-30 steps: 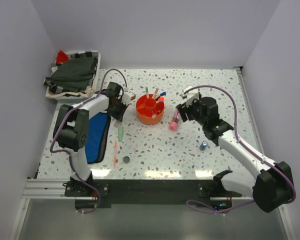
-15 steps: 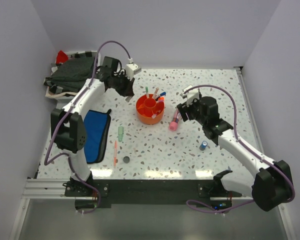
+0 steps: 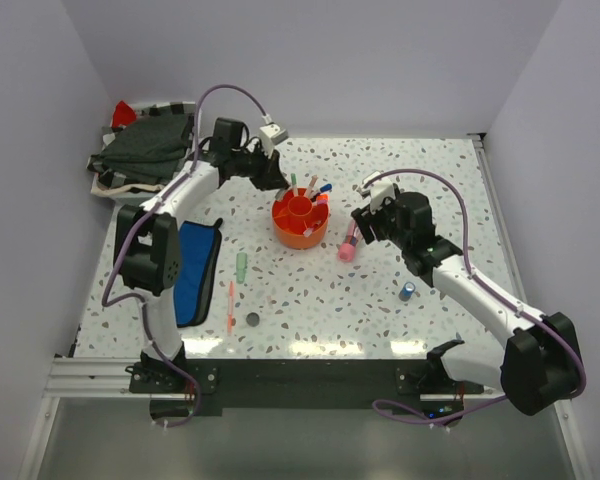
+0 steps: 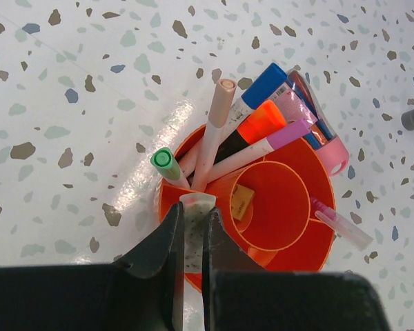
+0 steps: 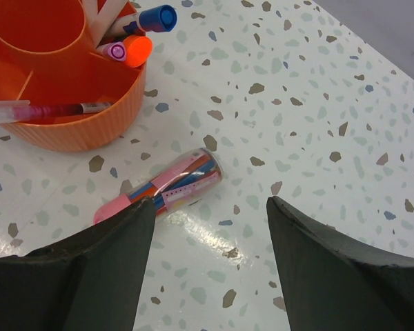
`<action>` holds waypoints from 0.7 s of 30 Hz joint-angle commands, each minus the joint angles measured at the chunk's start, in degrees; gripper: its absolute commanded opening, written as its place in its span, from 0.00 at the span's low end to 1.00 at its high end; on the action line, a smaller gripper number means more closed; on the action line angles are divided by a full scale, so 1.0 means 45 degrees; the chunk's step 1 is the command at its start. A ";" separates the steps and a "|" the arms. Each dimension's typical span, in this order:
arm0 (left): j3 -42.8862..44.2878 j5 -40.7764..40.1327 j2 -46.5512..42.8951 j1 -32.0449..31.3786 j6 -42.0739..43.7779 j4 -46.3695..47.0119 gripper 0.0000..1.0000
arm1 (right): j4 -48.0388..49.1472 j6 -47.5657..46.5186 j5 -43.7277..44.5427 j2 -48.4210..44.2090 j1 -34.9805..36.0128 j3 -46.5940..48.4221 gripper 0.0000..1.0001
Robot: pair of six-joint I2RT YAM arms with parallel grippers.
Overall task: Sort the stationery into containers
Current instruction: Place the stationery in the storage box.
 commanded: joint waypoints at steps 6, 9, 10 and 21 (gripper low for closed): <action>0.0488 -0.0214 -0.0010 -0.0114 -0.0433 0.0572 0.34 | 0.0254 -0.0162 0.0238 0.0034 -0.0198 0.0533 0.70; 0.0682 -0.0527 -0.0264 -0.0095 -0.0199 0.0416 0.44 | 0.0273 -0.0143 0.0179 0.0073 -0.0179 0.0552 0.70; 0.0741 -0.0567 -0.0343 -0.0095 -0.0063 0.0319 0.47 | 0.0293 -0.0143 0.0198 0.0054 -0.0198 0.0552 0.70; -0.1224 -0.3355 -0.3875 0.0257 0.1559 -0.3564 0.60 | 0.0430 -0.0221 0.0140 -0.0122 -0.0179 0.0377 0.70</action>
